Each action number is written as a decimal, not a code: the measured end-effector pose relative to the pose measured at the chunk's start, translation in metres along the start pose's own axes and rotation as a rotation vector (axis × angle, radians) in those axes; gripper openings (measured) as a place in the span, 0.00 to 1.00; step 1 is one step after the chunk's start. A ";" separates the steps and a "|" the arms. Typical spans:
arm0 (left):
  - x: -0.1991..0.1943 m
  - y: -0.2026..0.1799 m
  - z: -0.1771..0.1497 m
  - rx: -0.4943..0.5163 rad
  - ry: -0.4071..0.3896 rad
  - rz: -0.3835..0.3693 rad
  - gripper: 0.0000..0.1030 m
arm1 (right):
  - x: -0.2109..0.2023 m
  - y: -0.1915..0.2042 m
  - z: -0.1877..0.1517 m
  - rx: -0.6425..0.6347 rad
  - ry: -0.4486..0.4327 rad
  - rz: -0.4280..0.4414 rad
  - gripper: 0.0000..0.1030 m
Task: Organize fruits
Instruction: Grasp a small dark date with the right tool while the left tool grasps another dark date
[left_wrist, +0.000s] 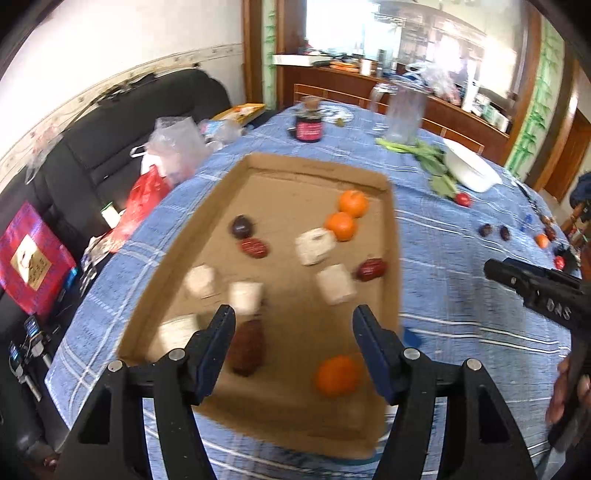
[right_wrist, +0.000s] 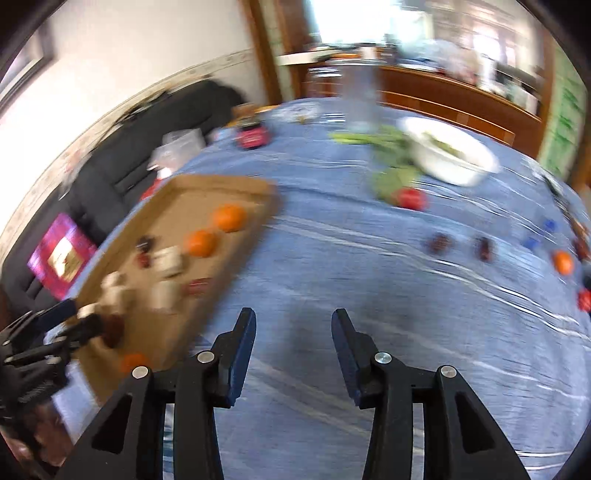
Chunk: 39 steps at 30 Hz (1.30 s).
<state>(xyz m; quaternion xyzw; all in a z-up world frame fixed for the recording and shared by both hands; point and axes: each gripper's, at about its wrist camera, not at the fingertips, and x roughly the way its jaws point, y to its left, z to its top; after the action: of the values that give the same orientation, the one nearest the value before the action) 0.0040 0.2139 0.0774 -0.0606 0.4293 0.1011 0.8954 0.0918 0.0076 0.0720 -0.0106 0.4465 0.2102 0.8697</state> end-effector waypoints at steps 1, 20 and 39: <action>0.000 -0.008 0.002 0.013 0.000 -0.009 0.64 | -0.002 -0.018 0.000 0.022 -0.007 -0.033 0.45; 0.072 -0.174 0.063 0.306 0.063 -0.095 0.65 | 0.065 -0.169 0.043 0.152 -0.004 -0.177 0.26; 0.167 -0.280 0.086 0.352 0.096 -0.234 0.33 | -0.001 -0.198 -0.009 0.157 -0.041 -0.112 0.19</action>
<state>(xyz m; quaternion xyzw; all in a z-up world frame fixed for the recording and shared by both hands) 0.2360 -0.0195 0.0072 0.0424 0.4726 -0.0829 0.8764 0.1589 -0.1756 0.0340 0.0371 0.4424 0.1257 0.8872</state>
